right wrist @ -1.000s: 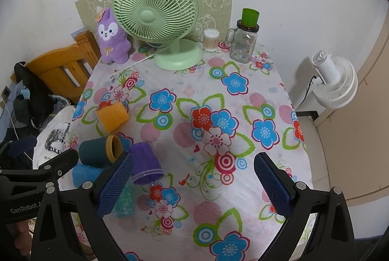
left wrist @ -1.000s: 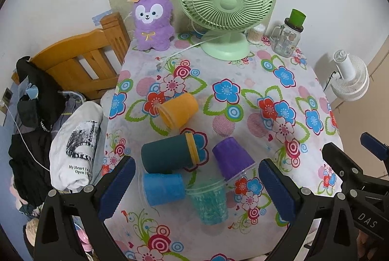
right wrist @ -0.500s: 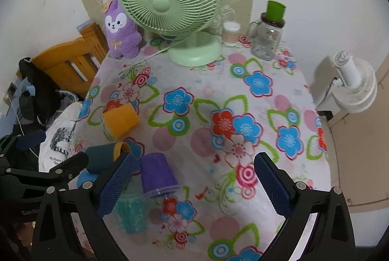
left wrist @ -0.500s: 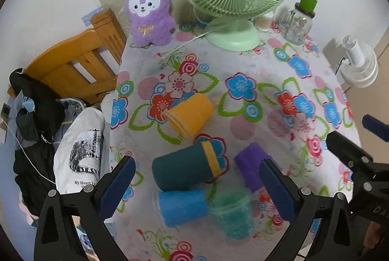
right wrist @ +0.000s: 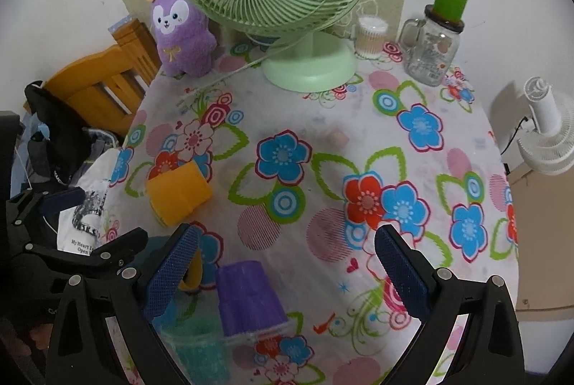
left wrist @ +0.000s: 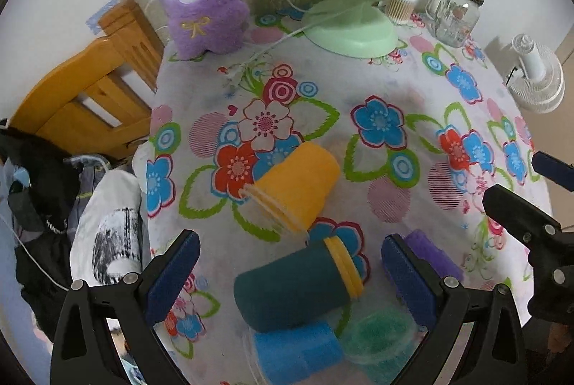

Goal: Flip cup upside down
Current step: 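Move the left tool to the orange cup lying on its side and close on it, then lift the orange cup with the left tool and carry it toward the right tool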

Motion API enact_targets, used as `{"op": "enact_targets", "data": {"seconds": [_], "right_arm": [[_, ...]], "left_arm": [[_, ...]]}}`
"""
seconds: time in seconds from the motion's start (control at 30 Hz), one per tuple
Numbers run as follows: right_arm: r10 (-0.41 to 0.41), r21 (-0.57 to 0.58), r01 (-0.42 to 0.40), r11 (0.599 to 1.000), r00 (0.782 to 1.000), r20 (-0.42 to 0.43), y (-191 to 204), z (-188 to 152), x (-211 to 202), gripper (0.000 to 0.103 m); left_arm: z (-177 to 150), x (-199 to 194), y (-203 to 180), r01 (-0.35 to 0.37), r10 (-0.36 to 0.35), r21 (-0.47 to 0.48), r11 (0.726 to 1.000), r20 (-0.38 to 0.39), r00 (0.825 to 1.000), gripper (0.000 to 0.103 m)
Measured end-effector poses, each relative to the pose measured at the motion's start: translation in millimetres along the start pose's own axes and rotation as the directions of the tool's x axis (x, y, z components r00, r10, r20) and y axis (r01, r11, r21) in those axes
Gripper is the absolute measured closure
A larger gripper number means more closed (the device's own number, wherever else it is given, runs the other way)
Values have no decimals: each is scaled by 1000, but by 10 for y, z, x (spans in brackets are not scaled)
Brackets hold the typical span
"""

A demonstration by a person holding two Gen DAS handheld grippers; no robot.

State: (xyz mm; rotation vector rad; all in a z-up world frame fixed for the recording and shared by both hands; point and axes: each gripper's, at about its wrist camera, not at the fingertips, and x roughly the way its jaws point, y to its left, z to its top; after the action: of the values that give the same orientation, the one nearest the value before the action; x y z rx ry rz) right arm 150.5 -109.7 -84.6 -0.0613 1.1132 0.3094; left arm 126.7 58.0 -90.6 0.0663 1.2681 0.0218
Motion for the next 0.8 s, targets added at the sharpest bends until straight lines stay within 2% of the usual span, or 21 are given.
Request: {"op": "enact_targets", "data": {"seconds": [0.4, 0.6, 0.8], "right_arm": [[7, 21, -6, 1000, 997, -80, 52, 30, 547, 2], [5, 34, -1, 999, 992, -125, 20, 3, 784, 2], [2, 29, 2, 1000, 988, -157, 35, 14, 958, 2]], "left_arm": [[145, 613, 14, -2, 10, 87, 996, -90, 996, 1], [181, 793, 25, -3, 14, 107, 994, -104, 995, 1], [205, 982, -4, 14, 3, 119, 993, -135, 991, 12]]}}
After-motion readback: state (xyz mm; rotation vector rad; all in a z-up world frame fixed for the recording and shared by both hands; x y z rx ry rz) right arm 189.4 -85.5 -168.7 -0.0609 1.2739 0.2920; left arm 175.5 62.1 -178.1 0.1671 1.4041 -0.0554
